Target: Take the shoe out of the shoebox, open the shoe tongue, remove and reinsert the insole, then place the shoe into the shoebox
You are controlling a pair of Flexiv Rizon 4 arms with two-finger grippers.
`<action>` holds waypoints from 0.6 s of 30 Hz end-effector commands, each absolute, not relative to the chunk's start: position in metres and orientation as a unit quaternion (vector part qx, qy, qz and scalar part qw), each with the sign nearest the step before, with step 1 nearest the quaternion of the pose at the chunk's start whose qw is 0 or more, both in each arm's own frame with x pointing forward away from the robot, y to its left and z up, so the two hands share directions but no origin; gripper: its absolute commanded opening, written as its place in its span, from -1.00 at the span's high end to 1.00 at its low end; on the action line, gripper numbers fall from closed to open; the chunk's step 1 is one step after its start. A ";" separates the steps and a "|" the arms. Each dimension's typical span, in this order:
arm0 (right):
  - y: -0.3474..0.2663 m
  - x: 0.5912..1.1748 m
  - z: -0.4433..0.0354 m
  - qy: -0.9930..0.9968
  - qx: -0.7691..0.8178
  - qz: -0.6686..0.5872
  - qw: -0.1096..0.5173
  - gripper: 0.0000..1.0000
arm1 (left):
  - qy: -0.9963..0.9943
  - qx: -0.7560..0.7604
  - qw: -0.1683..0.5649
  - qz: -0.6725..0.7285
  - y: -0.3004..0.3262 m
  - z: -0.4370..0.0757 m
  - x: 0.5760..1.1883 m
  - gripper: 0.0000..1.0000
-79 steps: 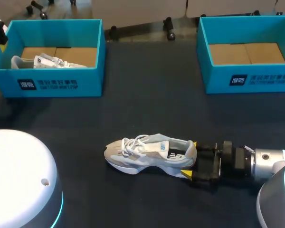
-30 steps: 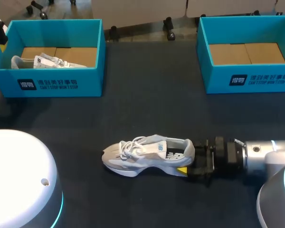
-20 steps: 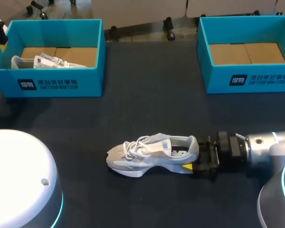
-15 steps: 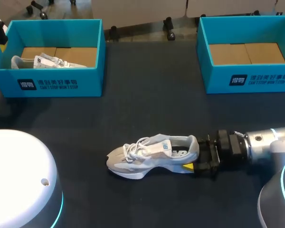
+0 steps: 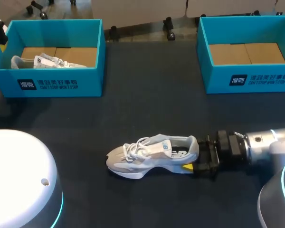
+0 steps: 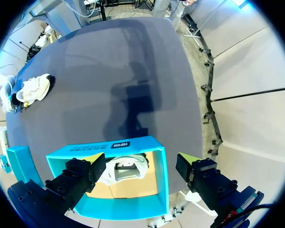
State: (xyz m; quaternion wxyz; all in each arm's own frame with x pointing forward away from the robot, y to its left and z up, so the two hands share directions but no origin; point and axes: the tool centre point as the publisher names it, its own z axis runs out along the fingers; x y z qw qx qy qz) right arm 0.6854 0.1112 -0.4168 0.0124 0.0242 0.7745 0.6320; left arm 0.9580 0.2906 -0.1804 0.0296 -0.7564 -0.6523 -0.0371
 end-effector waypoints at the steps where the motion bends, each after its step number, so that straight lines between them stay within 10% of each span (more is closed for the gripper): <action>1: 0.114 0.680 -0.413 0.779 0.029 0.626 0.021 1.00 | -0.652 -0.757 0.030 -0.039 0.291 -0.180 0.957 -1.00; 18: 0.114 0.680 -0.412 0.779 0.028 0.626 0.022 1.00 | -0.652 -0.757 0.030 -0.039 0.291 -0.180 0.957 -1.00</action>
